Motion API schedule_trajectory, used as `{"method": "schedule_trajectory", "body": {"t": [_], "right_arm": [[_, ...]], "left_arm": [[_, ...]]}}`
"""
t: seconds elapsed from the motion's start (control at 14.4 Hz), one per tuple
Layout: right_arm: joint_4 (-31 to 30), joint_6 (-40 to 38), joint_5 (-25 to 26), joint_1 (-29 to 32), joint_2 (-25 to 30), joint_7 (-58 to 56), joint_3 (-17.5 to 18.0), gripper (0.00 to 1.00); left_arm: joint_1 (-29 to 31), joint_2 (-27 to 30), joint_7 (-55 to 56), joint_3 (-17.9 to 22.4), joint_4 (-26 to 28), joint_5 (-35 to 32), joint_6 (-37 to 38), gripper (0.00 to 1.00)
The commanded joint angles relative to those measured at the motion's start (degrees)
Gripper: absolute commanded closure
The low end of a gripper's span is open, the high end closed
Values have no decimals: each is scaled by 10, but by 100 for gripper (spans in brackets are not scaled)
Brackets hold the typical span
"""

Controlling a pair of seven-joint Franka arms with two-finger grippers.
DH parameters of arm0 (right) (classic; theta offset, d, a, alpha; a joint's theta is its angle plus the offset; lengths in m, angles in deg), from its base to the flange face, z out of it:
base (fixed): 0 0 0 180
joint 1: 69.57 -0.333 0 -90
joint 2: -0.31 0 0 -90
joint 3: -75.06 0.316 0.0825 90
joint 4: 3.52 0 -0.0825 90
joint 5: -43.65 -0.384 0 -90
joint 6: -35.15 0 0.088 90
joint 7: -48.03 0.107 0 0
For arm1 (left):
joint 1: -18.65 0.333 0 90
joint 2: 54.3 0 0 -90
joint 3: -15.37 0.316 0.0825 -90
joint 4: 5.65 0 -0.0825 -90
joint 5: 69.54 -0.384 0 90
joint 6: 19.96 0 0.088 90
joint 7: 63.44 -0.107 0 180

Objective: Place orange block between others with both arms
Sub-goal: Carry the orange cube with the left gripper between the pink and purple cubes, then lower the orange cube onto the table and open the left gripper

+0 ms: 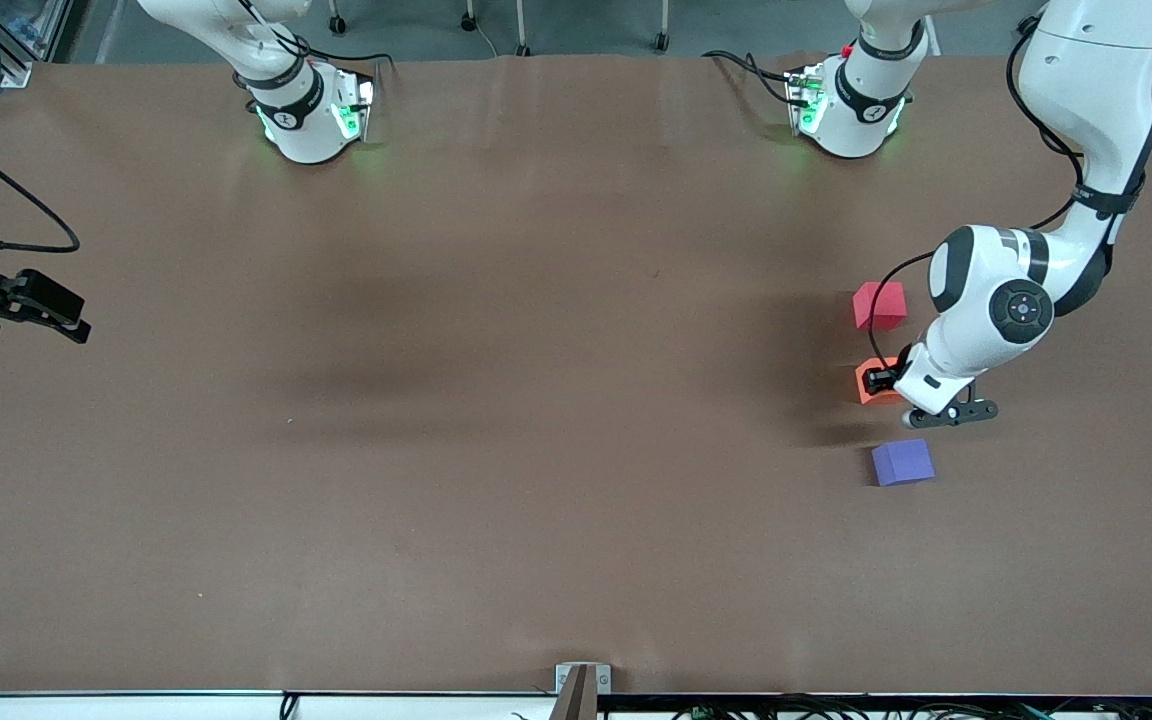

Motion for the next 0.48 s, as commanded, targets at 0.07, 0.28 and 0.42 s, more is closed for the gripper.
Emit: {"method": "schedule_trajectory", "body": {"t": [0.07, 0.28, 0.42], "right_arm": [[-1, -34, 2, 4, 6, 0, 1, 0], [2, -35, -6, 4, 5, 2, 1, 0], [2, -34, -6, 0, 4, 4, 1, 0]], "left_arm": [[12, -17, 4, 2, 2, -17, -26, 78], [14, -17, 4, 3, 2, -17, -26, 78], [19, -18, 4, 3, 3, -18, -26, 78]]}}
